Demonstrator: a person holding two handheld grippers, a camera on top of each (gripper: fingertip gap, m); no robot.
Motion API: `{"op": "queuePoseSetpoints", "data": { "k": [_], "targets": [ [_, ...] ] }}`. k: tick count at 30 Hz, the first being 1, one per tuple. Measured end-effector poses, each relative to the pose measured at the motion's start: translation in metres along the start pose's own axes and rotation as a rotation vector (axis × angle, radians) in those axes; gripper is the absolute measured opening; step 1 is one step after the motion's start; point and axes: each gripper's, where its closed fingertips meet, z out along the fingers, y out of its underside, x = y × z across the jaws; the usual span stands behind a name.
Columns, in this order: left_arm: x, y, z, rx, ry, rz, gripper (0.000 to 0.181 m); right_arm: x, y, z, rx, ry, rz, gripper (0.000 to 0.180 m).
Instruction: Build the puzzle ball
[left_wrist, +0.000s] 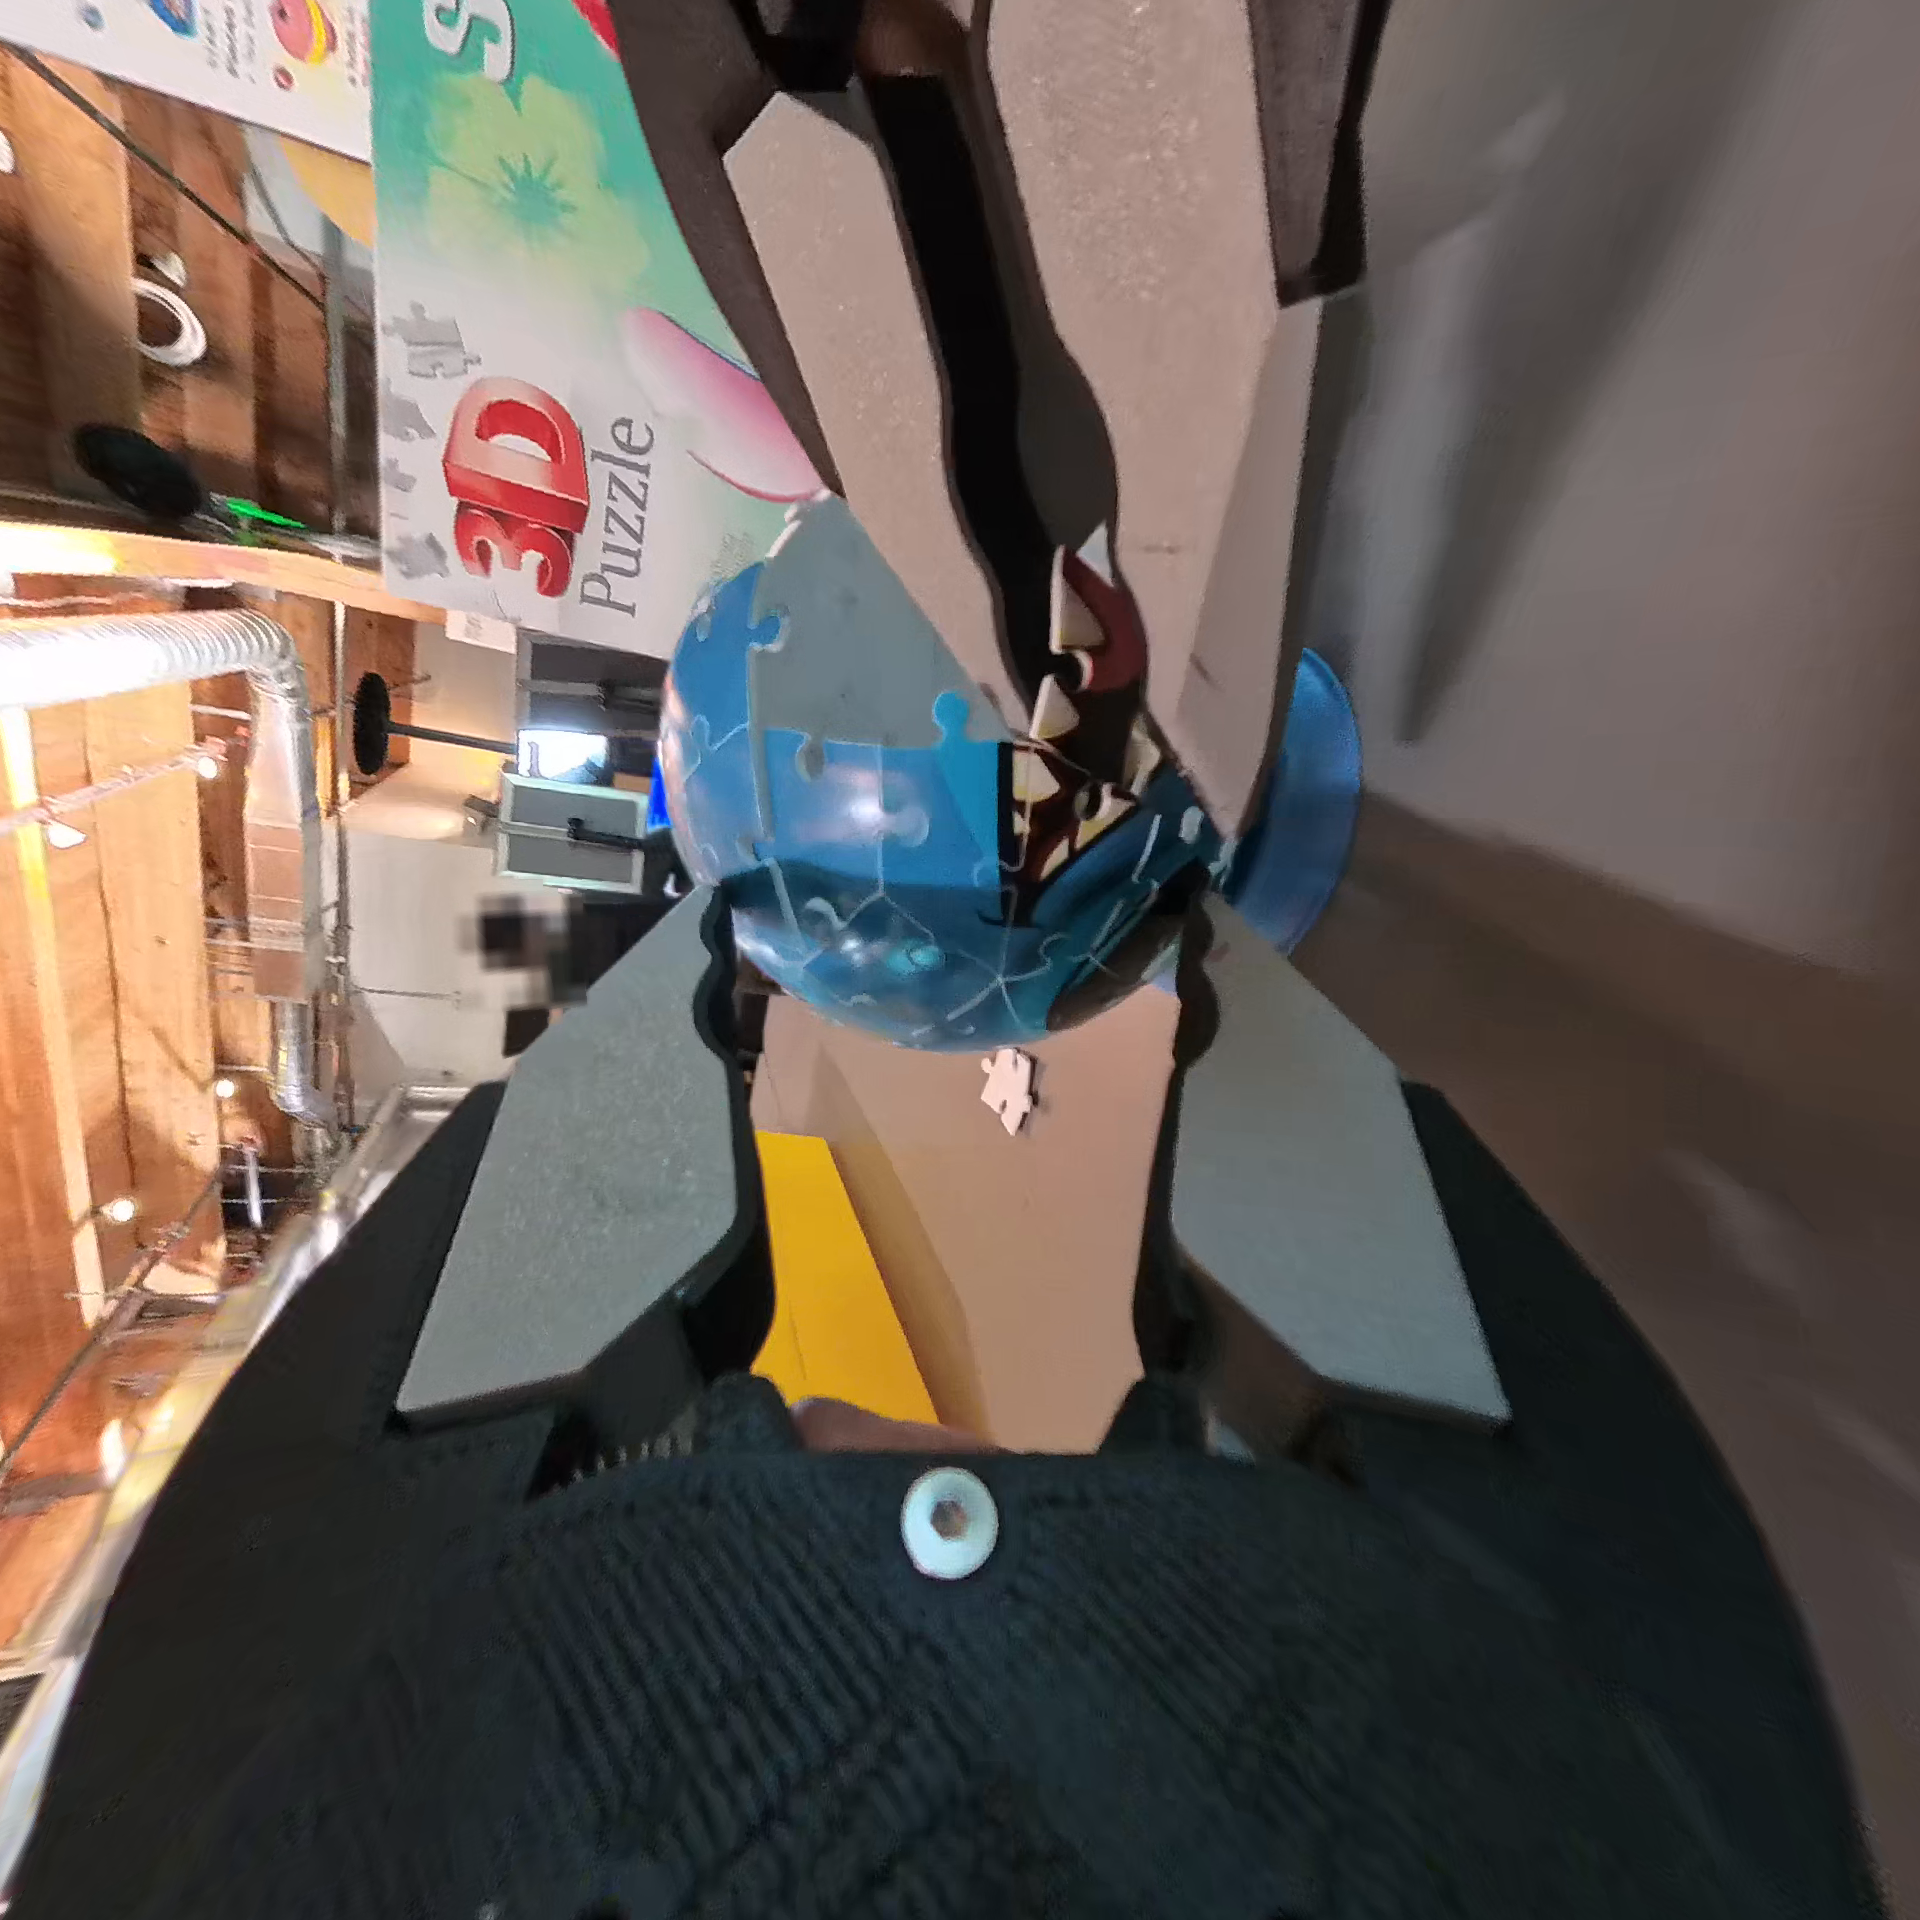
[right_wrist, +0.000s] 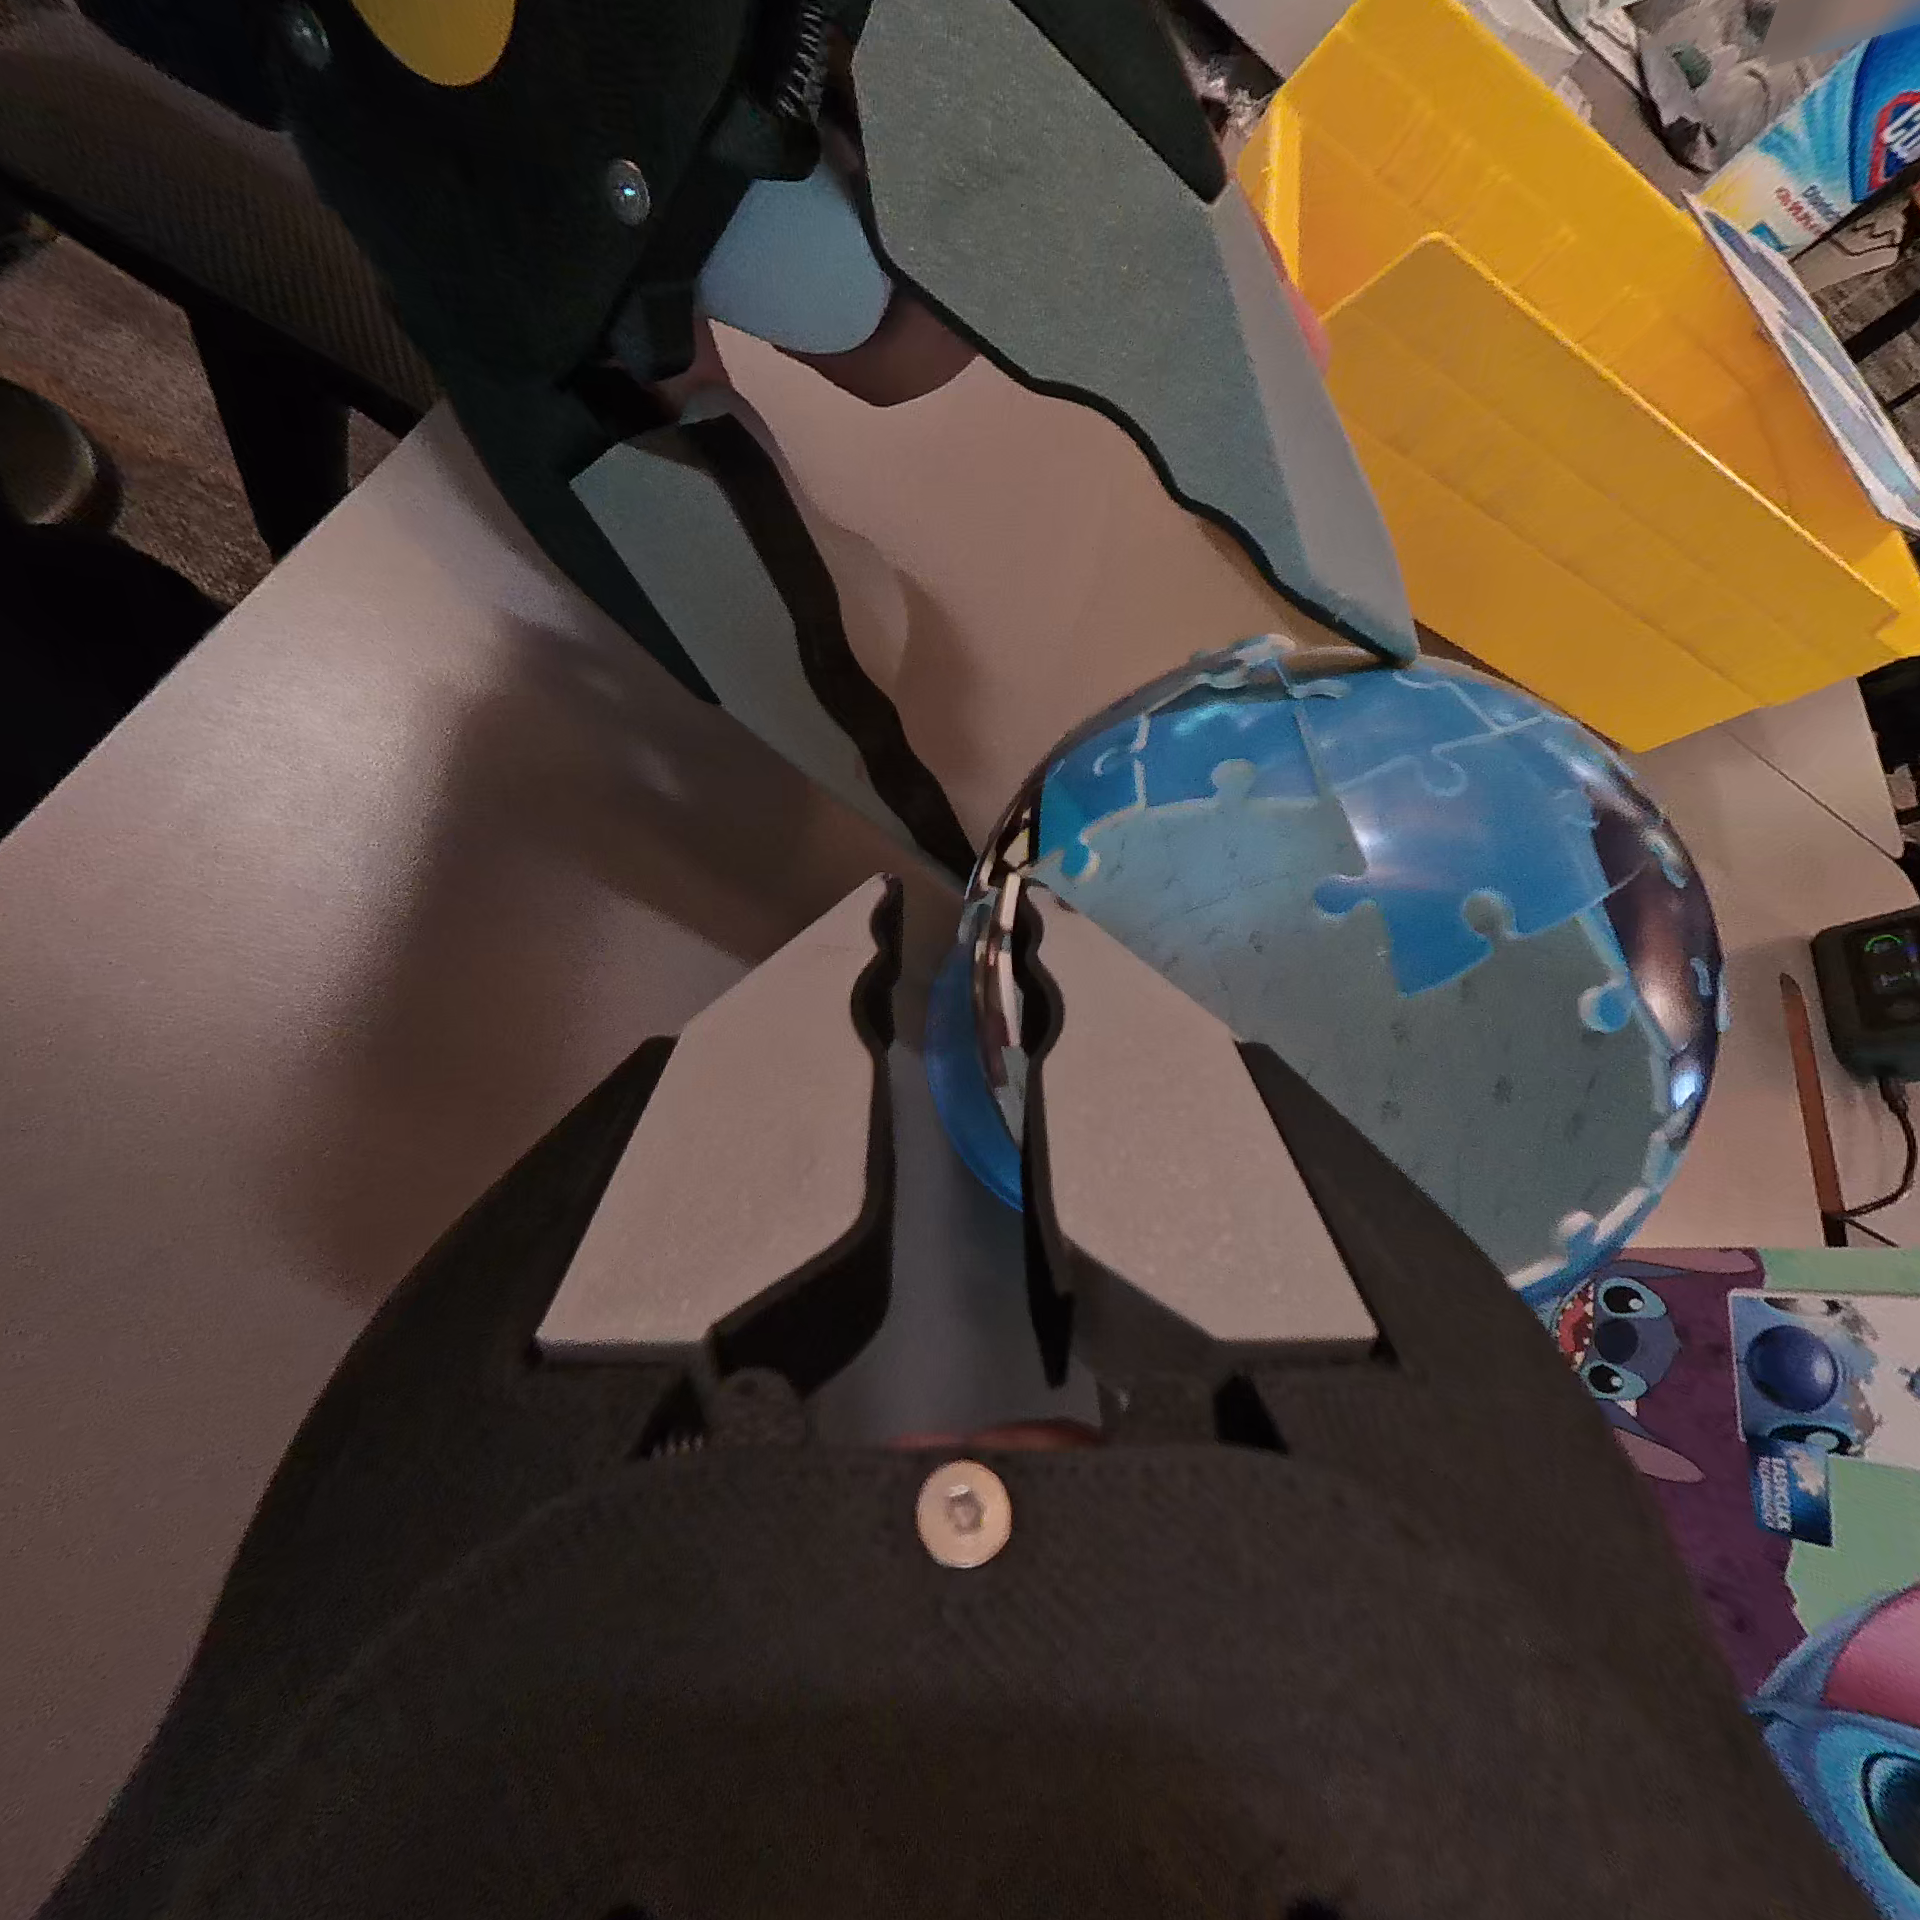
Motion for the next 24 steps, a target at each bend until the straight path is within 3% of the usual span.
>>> {"op": "queuePoseSetpoints", "data": {
  "k": [4, 10, 24],
  "targets": [
    [-0.001, -0.002, 0.002, -0.014, 0.063, -0.081, 0.083, 0.006, -0.001, -0.005, 0.020, 0.014, 0.034, 0.009],
    [-0.008, -0.002, 0.006, 0.007, 0.124, -0.198, 0.083, 0.016, 0.003, -0.011, -0.005, 0.023, 0.053, 0.014],
    [-0.008, 0.001, 0.006, 0.009, 0.112, -0.164, 0.082, 0.027, 0.003, -0.036, 0.025, 0.005, 0.064, 0.010]
  ]
}}
